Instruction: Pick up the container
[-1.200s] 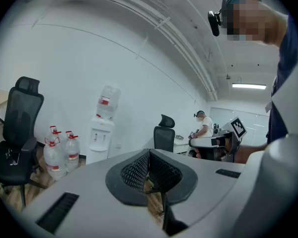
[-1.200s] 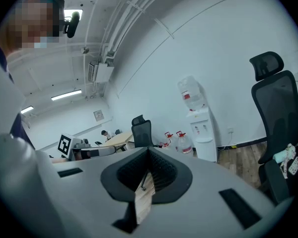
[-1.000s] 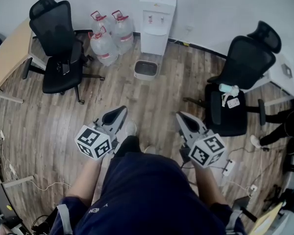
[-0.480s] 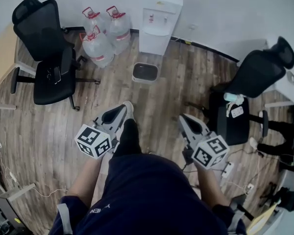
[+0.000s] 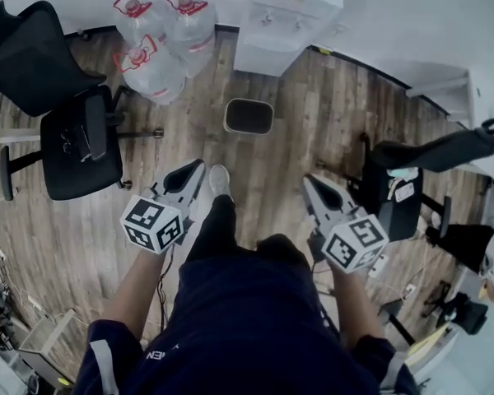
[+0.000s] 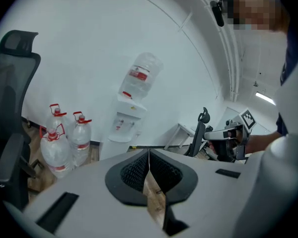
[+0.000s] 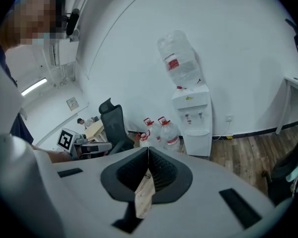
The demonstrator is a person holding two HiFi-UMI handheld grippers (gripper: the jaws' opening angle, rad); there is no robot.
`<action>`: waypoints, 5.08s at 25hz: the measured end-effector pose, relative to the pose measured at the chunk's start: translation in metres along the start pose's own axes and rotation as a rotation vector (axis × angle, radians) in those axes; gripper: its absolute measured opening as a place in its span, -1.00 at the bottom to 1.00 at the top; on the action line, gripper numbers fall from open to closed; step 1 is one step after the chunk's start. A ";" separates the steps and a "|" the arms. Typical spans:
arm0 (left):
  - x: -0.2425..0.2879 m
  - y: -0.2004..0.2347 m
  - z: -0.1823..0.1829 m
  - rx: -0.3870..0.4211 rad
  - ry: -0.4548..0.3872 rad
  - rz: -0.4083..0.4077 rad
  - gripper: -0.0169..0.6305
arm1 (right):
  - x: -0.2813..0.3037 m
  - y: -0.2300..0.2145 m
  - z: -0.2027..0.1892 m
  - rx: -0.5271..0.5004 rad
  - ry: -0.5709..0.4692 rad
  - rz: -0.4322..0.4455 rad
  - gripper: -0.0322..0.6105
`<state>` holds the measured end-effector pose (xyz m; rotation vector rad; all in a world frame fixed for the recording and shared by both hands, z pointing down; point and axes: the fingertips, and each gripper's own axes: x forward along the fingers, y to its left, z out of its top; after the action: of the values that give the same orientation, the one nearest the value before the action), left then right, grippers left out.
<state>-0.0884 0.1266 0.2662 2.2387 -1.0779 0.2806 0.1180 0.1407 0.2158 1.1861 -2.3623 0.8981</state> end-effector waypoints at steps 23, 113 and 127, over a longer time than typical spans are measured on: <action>0.214 0.161 -0.105 -0.199 0.274 0.104 -0.85 | 0.255 -0.197 -0.040 -0.062 0.307 0.004 -0.85; 0.056 0.050 0.022 -0.499 0.204 0.453 -0.62 | 0.136 -0.094 0.064 -0.584 0.442 -0.104 -0.74; 0.066 0.036 0.055 -0.454 0.161 0.427 -0.61 | 0.119 -0.105 0.094 -0.578 0.372 -0.142 -0.74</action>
<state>-0.0771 0.0342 0.2687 1.5522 -1.3672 0.3464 0.1299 -0.0397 0.2525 0.8479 -2.0010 0.3107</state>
